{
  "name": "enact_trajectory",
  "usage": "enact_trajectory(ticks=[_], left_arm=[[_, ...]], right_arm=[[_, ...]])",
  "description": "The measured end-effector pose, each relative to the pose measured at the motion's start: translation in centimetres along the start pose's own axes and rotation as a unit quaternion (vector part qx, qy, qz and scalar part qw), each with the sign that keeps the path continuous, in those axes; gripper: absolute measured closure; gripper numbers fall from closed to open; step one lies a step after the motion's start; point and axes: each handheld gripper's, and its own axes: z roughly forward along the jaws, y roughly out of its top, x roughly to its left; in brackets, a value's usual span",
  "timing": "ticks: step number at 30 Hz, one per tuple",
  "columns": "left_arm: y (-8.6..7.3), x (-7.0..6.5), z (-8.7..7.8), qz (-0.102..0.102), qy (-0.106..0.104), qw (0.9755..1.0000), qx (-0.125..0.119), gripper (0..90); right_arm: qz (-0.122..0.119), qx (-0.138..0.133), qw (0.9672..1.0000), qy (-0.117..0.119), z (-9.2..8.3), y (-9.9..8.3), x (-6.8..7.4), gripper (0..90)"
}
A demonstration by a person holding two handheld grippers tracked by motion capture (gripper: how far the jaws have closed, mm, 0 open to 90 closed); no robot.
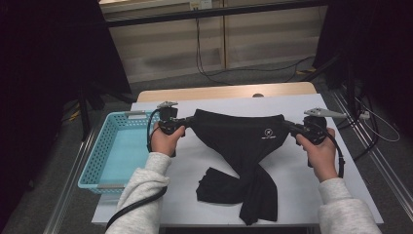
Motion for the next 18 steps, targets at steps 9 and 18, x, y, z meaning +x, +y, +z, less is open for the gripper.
enact_trajectory(ticks=[9,18], left_arm=[[0.19,-0.18,-0.53,0.001,-0.001,1.0000,-0.004,87.0],[0.05,-0.07,-1.00,-0.003,0.001,1.0000,-0.007,87.0]], right_arm=[[-0.008,0.000,1.0000,0.002,0.20,0.23,0.28,86.8],[-0.012,-0.002,0.9999,0.007,-0.03,0.18,0.34,86.8]])
